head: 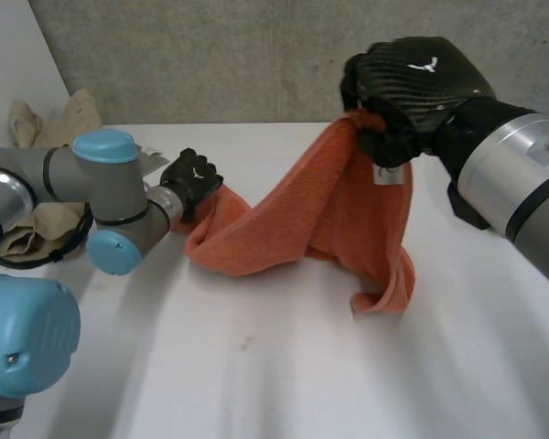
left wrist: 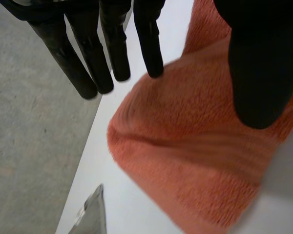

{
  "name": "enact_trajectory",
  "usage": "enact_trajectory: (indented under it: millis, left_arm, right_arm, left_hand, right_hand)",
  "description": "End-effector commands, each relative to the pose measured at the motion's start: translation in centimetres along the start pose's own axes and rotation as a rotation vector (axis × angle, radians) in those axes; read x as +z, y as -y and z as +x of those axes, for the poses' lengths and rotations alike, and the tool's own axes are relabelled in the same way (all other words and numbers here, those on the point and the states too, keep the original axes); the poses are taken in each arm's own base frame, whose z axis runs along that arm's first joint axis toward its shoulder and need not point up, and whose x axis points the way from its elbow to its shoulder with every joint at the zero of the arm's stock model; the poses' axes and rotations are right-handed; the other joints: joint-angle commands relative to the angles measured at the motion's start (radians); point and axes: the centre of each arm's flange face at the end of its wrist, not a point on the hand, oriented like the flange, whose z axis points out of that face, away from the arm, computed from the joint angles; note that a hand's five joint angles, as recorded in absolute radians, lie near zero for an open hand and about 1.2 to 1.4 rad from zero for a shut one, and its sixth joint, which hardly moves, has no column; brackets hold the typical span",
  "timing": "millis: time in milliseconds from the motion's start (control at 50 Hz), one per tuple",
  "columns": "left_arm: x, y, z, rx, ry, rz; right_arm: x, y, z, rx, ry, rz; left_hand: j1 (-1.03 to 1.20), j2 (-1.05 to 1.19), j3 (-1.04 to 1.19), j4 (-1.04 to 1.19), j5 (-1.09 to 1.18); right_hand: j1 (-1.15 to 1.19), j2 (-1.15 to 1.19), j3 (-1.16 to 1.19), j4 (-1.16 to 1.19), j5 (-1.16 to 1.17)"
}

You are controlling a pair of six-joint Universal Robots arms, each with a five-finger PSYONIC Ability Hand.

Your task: Fold the laundry.

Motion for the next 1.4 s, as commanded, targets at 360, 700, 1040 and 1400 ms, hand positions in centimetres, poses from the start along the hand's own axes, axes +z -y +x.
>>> enact_trajectory:
  millis: [360,700,1040,1400]
  left_arm:
    - [-1.6,8.6,-15.8,-0.141,0.638,0.365]
    - [-0.8,0.0,-4.4,-0.142,0.066,0.037]
    - [0.8,-1.0,-1.4,-0.182,-0.077,0.060]
    - [2.2,0.1,-0.6,-0.039,-0.011,0.118]
  right_arm:
    - [11.3,-2.8,12.6,-0.134,-0.426,0.107]
    - [7.1,-3.7,7.4,-0.118,-0.202,0.049]
    - [3.7,-0.7,5.4,-0.022,-0.037,-0.005]
    - [6.2,-4.5,8.3,0.022,-0.102,-0.081]
  left_hand:
    - [0.845,0.862,0.852,0.880,0.880]
    - [-0.329,-0.312,-0.322,-0.294,-0.294]
    - [-0.076,-0.059,-0.070,-0.042,-0.042]
    - [0.845,0.862,0.852,0.880,0.880]
  right_hand:
    - [0.275,0.217,0.210,0.201,0.221]
    - [0.275,0.217,0.210,0.201,0.221]
    - [0.275,0.217,0.210,0.201,0.221]
    - [0.275,0.217,0.210,0.201,0.221]
